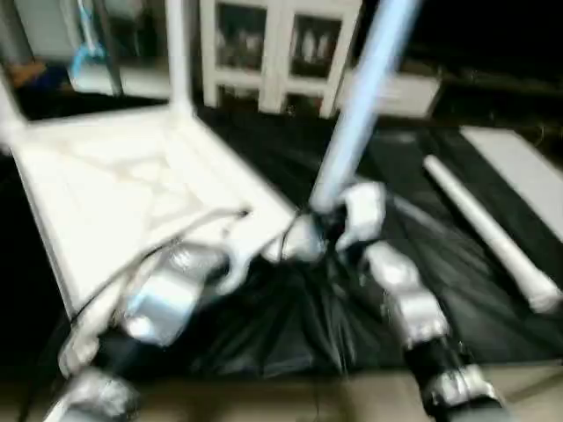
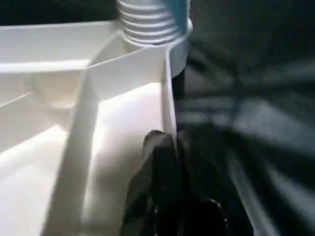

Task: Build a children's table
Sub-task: Insert table leg to table base

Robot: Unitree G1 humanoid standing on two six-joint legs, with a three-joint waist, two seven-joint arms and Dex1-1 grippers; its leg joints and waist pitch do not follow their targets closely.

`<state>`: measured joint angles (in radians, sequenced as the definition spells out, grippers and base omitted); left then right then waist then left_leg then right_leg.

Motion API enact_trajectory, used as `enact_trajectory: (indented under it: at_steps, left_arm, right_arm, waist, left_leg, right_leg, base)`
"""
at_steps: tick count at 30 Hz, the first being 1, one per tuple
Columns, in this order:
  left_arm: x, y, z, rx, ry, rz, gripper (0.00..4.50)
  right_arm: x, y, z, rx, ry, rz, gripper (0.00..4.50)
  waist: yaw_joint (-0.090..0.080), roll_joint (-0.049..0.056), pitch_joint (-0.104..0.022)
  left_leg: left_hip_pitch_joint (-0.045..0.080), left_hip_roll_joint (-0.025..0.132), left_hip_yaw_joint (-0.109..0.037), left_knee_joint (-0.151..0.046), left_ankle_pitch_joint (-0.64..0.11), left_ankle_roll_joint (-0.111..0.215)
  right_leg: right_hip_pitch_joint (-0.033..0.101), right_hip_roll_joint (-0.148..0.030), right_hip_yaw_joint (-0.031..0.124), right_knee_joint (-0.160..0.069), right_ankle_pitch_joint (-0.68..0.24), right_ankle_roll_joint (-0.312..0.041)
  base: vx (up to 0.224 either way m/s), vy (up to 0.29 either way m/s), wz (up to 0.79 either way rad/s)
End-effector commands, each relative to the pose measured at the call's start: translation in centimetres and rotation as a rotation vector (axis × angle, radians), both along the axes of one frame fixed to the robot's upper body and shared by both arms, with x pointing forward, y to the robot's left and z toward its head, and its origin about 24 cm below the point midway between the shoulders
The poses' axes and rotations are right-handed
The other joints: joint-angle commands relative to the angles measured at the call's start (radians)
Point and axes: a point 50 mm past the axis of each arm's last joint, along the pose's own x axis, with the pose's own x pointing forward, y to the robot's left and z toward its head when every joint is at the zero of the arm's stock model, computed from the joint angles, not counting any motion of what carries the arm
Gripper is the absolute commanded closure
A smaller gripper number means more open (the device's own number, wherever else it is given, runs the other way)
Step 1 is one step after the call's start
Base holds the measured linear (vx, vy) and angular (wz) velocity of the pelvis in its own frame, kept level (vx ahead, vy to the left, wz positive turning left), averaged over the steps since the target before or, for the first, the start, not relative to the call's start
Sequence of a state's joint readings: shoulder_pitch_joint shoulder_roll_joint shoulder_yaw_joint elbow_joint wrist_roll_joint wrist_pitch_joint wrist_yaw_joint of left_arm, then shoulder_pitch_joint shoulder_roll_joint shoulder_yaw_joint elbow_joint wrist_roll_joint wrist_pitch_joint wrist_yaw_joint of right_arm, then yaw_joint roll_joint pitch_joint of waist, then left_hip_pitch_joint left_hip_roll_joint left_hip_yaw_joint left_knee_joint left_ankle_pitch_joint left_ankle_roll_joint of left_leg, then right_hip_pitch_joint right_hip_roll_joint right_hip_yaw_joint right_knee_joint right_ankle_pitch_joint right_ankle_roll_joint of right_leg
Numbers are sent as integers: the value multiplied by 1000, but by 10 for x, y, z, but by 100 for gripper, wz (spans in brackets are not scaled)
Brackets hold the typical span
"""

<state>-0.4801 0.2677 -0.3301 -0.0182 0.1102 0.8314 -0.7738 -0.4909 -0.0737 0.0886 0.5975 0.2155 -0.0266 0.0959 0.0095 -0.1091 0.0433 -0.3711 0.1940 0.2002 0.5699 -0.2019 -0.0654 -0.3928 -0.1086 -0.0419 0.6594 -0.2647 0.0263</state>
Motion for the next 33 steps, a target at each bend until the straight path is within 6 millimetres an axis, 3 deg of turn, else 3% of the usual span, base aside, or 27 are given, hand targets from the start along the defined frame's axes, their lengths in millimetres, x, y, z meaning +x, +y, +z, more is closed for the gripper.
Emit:
enact_trajectory:
  at_steps: [1, 2, 3, 4, 5, 7, 9, 10, 11, 19, 22, 23, 25, 27, 28, 29, 30, 31, 33]
  left_arm:
    - [-10, -20, 20, -89, -27, -125, 450]
    - [-11, -23, 21, -88, -29, -135, 450]
    - [-12, -24, 20, -81, -30, -142, 450]
    - [-12, -24, 20, -77, -31, -146, 450]
    - [-13, -22, 19, -63, -35, -154, 450]
    - [-12, -19, 17, -40, -45, -162, 450]
    - [-12, -15, 15, -14, -51, -169, 450]
    - [-13, -13, 14, -4, -51, -176, 450]
    - [-13, -13, 14, -1, -50, -179, 450]
    - [-18, -16, 6, 64, -56, -209, 450]
    - [-21, -15, 3, 68, -38, -209, 450]
    - [-22, -14, 2, 68, -34, -209, 430]
    - [-22, -12, 4, 48, -20, -196, 409]
    - [-24, -10, 9, 10, -2, -177, 398]
    - [-24, -10, 9, 10, -2, -177, 385]
    - [-24, -10, 9, 7, -4, -169, 366]
    - [-23, -10, 9, 11, -9, -158, 363]
    - [-21, -11, 9, 11, -21, -140, 360]
    - [-19, -11, 9, 10, -31, -126, 351]
  right_arm:
    - [-25, -53, -67, -176, 324, -262, 265]
    - [-24, -49, -67, -184, 323, -266, 265]
    - [-22, -46, -66, -183, 314, -260, 265]
    - [-22, -44, -65, -183, 309, -258, 265]
    - [-20, -41, -63, -184, 294, -249, 265]
    - [-17, -39, -60, -169, 274, -236, 265]
    - [-15, -38, -57, -141, 258, -240, 265]
    - [-15, -36, -56, -120, 267, -229, 265]
    - [-14, -36, -56, -113, 272, -225, 265]
    - [-15, -11, -51, 95, 289, -143, 265]
    - [-16, 0, -52, 291, 393, -135, 265]
    - [-17, 3, -52, 340, 421, -129, 265]
    - [-18, 13, -48, 446, 461, -87, 265]
    - [-17, 35, -29, 703, 484, 44, 265]
    - [-17, 35, -29, 703, 484, 44, 265]
    - [-17, 40, -21, 756, 471, 95, 265]
    - [-18, 46, -12, 789, 444, 169, 265]
    - [-18, 50, -4, 817, 414, 242, 265]
    - [-19, 53, 2, 836, 393, 294, 265]
  waist:
    - [20, 17, -29]
    - [35, 45, -45]
    - [28, 47, -44]
    - [22, 48, -40]
    - [18, 51, -39]
    - [7, 64, -43]
    - [-3, 57, -52]
    - [-6, 62, -52]
    - [-10, 61, -53]
    - [-16, 57, -53]
    - [-23, 58, -55]
    - [-25, 59, -55]
    - [-37, 57, -56]
    - [-45, 57, -60]
    - [-53, 58, -61]
    - [-58, 48, -61]
    - [-62, 53, -62]
    - [-66, 42, -63]
    - [-58, 45, -68]
  left_leg:
    - [-23, 27, -69, -5, -142, -26]
    - [20, 43, -57, -63, -171, -66]
    - [38, 45, -48, -65, -204, -80]
    - [35, 35, -34, -69, -326, -94]
    - [30, 30, -30, -72, -368, -91]
    - [16, 30, -40, -79, -417, -98]
    - [8, 33, -42, -81, -366, -105]
    - [14, 34, -39, -80, -350, -103]
    - [10, 33, -38, -80, -340, -100]
    - [7, 35, -34, -79, -340, -86]
    - [6, 33, -33, -79, -282, -80]
    - [5, 34, -35, -81, -274, -79]
    - [-5, 33, -41, -85, -262, -78]
    - [1, 33, -39, -80, -250, -71]
    - [-4, 33, -41, -80, -226, -67]
    - [-8, 33, -40, -79, -215, -63]
    - [-7, 33, -40, -78, -204, -65]
    - [-8, 33, -37, -75, -189, -57]
    - [-5, 32, -33, -65, -131, -36]
  right_leg:
    - [20, -122, 83, -195, -891, -2]
    - [0, -38, 35, -148, -464, -43]
    - [-13, -10, 28, -130, -291, -71]
    - [-13, 6, 32, -123, -201, -113]
    - [-11, 8, 38, -126, -216, -115]
    - [1, 0, 41, -131, -259, -104]
    - [16, 2, 36, -127, -160, -99]
    - [14, 2, 36, -127, -125, -110]
    - [18, 2, 36, -126, -106, -119]
    - [21, -4, 40, -131, -134, -125]
    - [30, -1, 40, -122, -45, -141]
    - [32, -1, 41, -120, -31, -143]
    - [44, -1, 36, -115, -19, -141]
    - [42, -6, 39, -117, -3, -153]
    - [48, -7, 40, -114, 21, -161]
    - [48, -5, 39, -116, 26, -165]
    - [49, -6, 41, -115, 29, -173]
    - [51, -4, 40, -117, 43, -178]
    - [53, -8, 44, -110, 98, -194]
  base:
    - [36, -87, -21]
    - [87, 1, -12]
    - [32, 2, 21]
    - [32, 2, 21]
    - [0, 0, 0]
    - [0, 0, 0]
    - [26, 16, -4]
    - [0, 0, 0]
    - [0, 0, 0]
    - [0, 0, 0]
    - [0, 0, 0]
    - [0, 0, 0]
    - [0, 0, 0]
    - [0, 0, 0]
    - [0, 0, 0]
    - [0, 0, 0]
    - [0, 0, 0]
    - [0, 0, 0]
    - [0, 0, 0]
